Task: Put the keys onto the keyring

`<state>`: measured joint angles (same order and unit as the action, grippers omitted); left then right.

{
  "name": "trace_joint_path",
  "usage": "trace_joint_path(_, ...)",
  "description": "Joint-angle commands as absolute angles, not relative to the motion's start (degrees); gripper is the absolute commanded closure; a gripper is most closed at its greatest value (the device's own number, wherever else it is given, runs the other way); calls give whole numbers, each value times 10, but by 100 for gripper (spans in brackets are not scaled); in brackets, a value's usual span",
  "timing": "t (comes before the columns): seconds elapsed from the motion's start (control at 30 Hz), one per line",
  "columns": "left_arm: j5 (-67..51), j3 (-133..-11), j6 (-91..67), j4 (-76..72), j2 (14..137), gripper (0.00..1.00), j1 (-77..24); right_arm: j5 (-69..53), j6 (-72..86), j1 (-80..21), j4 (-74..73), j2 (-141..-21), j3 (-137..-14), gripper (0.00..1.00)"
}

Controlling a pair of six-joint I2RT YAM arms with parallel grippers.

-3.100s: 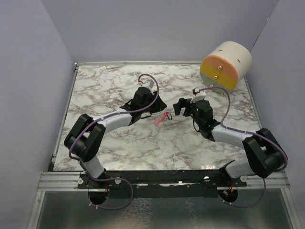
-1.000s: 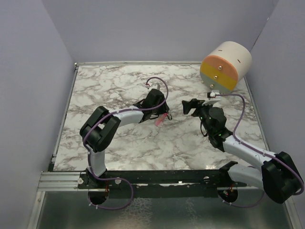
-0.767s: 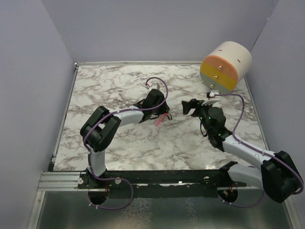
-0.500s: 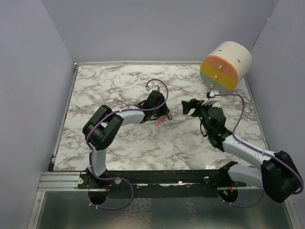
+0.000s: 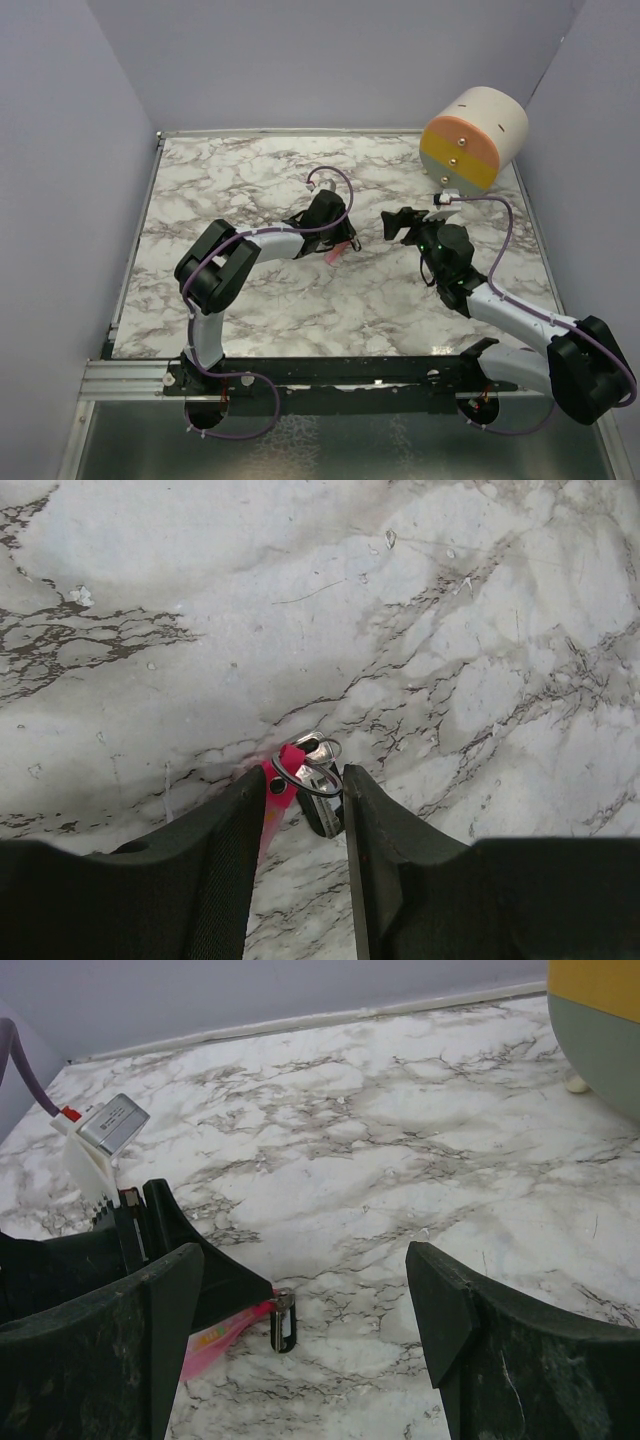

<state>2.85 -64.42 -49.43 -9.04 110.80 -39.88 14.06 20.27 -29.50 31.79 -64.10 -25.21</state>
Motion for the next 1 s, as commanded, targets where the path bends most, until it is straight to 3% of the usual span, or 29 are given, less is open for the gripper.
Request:
trace_joint_path(0.0,19,-652,-499,-111,1116,63,-403,133,197,-290,340,-644,-257,17)
trace_joint_path(0.4,13,-648,-498,-126,1118,74,-402,132,197,-289,342,-650,-256,18)
trace_joint_path(0.97,9,-639,-492,-137,1115,97,-403,132,197,-289,341,-650,-257,18)
